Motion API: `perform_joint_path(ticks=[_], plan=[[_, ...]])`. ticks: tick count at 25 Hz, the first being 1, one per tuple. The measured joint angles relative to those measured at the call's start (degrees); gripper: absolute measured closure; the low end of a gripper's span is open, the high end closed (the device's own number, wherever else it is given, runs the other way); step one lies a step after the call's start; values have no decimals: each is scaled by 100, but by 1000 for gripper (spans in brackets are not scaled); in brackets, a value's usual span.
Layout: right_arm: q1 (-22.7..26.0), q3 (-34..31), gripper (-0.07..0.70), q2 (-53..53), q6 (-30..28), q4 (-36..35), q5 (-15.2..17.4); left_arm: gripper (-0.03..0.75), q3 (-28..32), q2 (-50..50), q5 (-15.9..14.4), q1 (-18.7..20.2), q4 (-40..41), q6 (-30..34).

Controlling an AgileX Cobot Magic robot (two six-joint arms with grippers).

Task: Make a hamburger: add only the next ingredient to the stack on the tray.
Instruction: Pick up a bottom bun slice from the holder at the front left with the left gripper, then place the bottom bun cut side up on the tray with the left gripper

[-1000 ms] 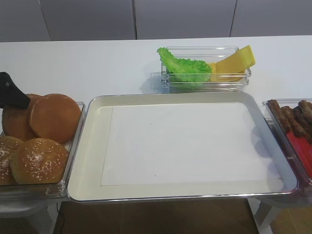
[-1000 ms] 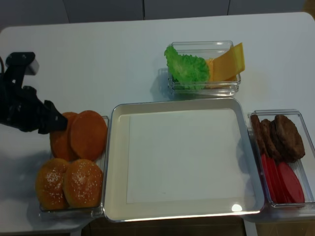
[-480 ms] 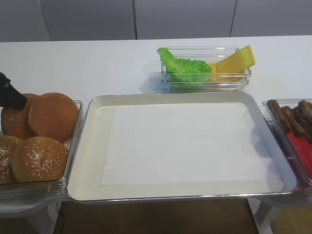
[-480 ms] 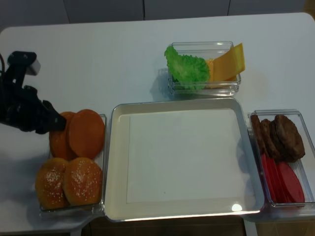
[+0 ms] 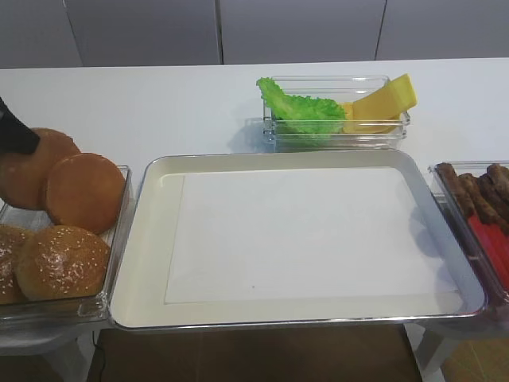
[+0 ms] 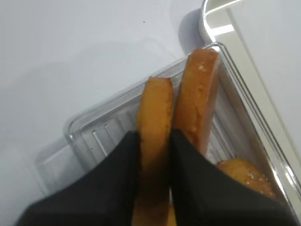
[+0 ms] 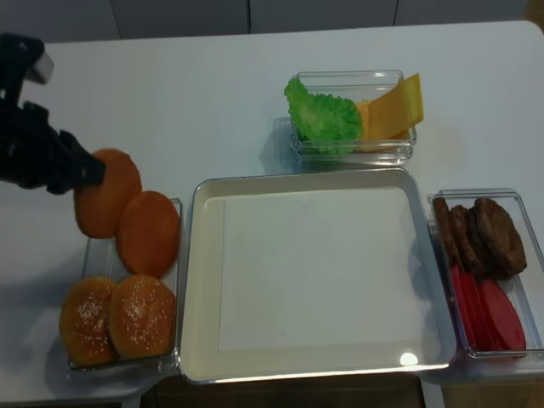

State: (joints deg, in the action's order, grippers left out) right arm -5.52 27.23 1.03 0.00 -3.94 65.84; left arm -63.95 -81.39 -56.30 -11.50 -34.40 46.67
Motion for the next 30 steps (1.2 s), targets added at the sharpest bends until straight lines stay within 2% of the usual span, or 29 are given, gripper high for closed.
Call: perform_joint_path(ticks=[6,10,14,18,23,30], plan=[[0,0,353,0,0,0,0,573,-482,335,220,44,4,-251],[0,0,353,0,0,0,0,573,-757,484,259,501,13,-251],[0,0,353,0,0,0,0,573,-793,507,309,1275,29,-343],[0,0,353,0,0,0,0,573,-793,507,608,2456,594,-591],[0,0,353,0,0,0,0,573,-793,354,1139,3921,2041,-1778],[0,0,353,0,0,0,0,573,-793,-524,1588,5504,4125,-3658]])
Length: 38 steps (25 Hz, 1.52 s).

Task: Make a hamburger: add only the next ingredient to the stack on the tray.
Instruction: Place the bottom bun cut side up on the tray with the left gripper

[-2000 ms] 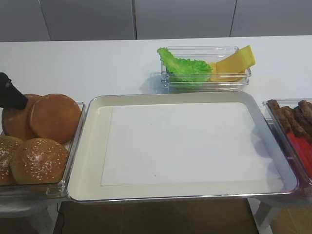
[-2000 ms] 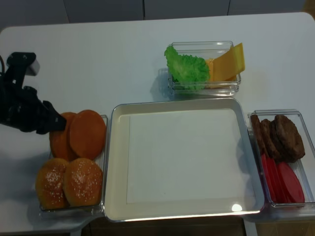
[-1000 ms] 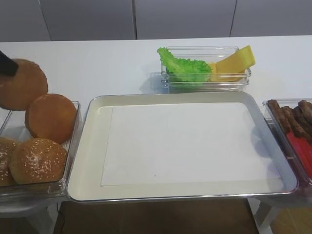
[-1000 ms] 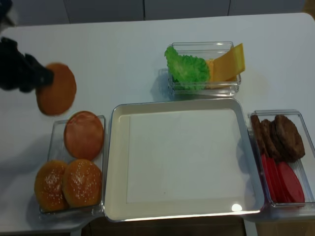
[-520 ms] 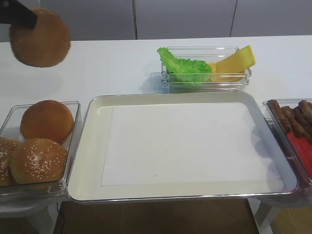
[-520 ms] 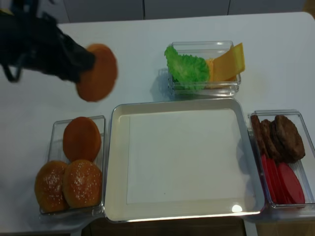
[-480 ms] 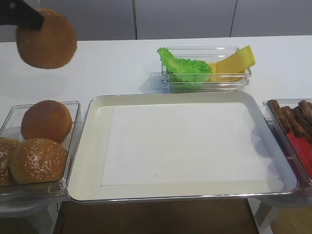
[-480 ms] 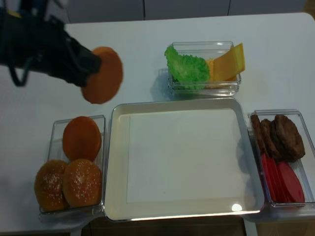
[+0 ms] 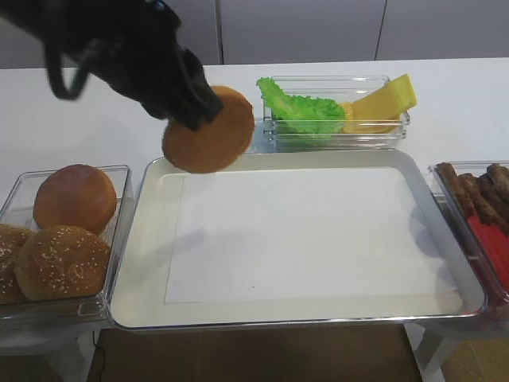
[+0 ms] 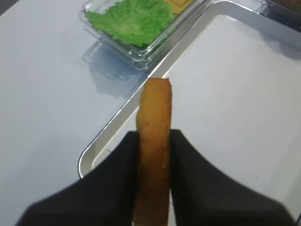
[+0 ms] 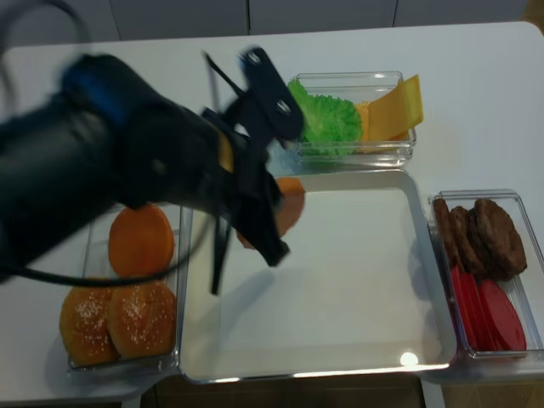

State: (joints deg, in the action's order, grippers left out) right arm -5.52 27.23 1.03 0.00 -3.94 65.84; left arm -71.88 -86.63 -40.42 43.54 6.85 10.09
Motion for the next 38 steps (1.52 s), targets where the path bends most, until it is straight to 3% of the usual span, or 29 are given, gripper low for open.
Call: perform_joint_path(ticks=[7,9,12,20,26,38], plan=[[0,0,353,0,0,0,0,573,0,-719,176,1109,2694,-2265],[0,0,353,0,0,0,0,573,0,-823,176,1348,3538,-3064],[0,0,353,0,0,0,0,573,0,-965,176,1588,4325,-3731],[0,0,353,0,0,0,0,575,-13,-1362,100,1965,5289,-4281],[0,0,353,0,0,0,0,575,-16,-1550,45,2001,5807,-4787],[0,0,353,0,0,0,0,576,-36,-1790,-24,2124,5928,-4877]])
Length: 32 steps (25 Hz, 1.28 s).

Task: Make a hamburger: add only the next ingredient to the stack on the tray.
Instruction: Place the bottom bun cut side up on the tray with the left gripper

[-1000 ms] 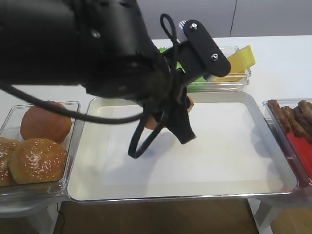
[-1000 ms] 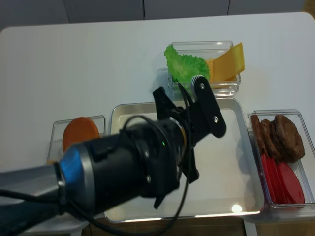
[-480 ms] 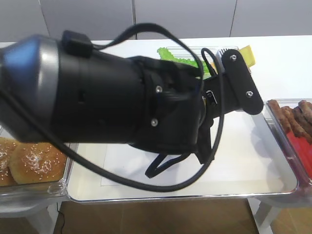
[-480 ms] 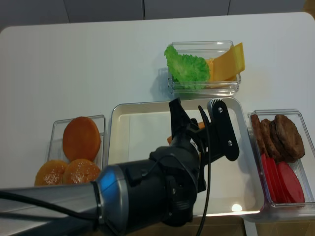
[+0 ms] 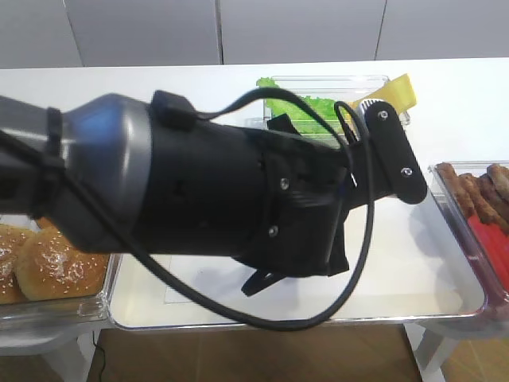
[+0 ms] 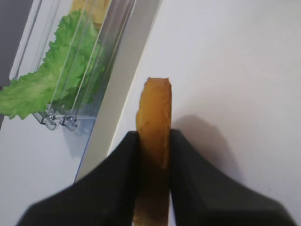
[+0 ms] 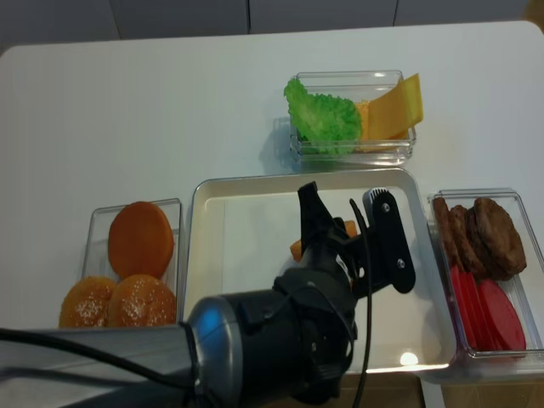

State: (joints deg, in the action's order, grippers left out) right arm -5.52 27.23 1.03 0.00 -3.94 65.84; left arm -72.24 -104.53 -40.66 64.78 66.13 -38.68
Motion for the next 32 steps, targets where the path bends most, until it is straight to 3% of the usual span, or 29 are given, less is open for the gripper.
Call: perform_joint_path(ticks=[8,20,32], plan=[[0,0,353,0,0,0,0,561,0,0,0,23,8,0],[0,0,353,0,0,0,0,339,0,0,0,37,8,-12],[0,0,353,0,0,0,0,213,0,0,0,260,-1,-12]])
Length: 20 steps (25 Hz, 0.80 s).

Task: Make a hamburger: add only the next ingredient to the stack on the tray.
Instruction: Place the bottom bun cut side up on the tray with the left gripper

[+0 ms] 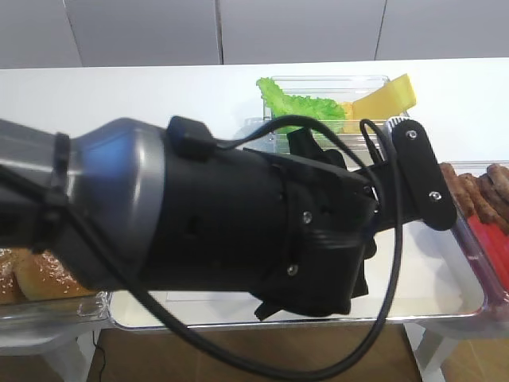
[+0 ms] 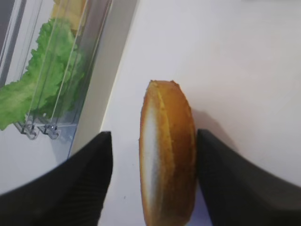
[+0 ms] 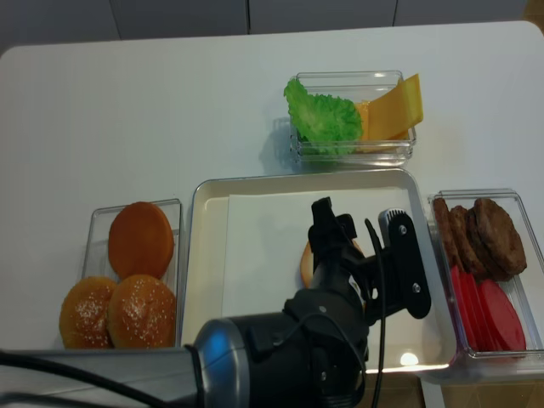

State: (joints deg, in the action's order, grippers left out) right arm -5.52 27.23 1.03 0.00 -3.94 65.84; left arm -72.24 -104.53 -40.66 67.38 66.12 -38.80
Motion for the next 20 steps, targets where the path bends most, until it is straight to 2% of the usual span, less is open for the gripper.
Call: perform_joint_path(ticks=[4,7,12,16,20], plan=[[0,0,353,0,0,0,0,200,0,63,-36,0,-210,13],[0,0,353,0,0,0,0,200,0,209,-207,0,-403,52],[0,0,353,0,0,0,0,200,-9,724,-428,-175,-1313,638],[0,0,353,0,0,0,0,200,-12,1243,-656,-766,-2713,1628],[0,0,353,0,0,0,0,219,-12,1697,-1171,-1519,-3762,2494]])
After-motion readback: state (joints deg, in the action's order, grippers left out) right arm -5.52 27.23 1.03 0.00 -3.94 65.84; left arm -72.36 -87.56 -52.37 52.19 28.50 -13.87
